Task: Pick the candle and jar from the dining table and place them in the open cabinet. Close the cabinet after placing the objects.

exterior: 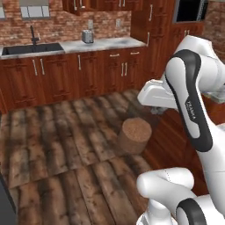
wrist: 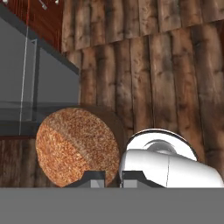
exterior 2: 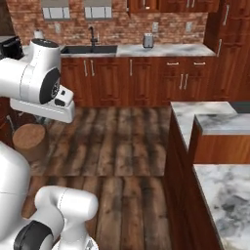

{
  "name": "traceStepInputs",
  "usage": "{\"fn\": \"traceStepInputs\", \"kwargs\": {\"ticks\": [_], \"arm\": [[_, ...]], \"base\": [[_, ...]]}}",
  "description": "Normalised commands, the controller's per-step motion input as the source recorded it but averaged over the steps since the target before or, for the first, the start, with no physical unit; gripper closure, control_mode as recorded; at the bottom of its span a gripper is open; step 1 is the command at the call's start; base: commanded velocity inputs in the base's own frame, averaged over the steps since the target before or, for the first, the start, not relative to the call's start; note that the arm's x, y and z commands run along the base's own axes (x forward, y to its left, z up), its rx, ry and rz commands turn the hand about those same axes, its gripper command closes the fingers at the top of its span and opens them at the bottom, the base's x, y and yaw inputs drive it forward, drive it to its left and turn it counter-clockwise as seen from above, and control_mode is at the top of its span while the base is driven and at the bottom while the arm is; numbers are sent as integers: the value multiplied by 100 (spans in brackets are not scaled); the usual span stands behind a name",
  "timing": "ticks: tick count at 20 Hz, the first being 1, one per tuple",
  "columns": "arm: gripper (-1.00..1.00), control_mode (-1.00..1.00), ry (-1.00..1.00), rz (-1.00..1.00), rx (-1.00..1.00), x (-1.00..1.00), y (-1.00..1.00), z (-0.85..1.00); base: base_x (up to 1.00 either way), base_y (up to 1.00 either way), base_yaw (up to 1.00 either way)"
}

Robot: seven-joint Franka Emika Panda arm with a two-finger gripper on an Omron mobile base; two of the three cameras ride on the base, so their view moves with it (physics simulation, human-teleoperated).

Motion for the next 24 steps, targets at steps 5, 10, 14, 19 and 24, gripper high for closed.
{"fn": "traceStepInputs", "kwargs": {"ticks": [5, 10, 14, 19, 24], "arm": [[100, 100, 0, 0, 0, 0, 0, 0], [100, 100, 0, 0, 0, 0, 0, 0], [100, 100, 0, 0, 0, 0, 0, 0], [100, 100, 0, 0, 0, 0, 0, 0], [100, 100, 0, 0, 0, 0, 0, 0]], "base": [[100, 0, 13], [100, 0, 13], [100, 0, 10], [100, 0, 7], [100, 0, 9]]}}
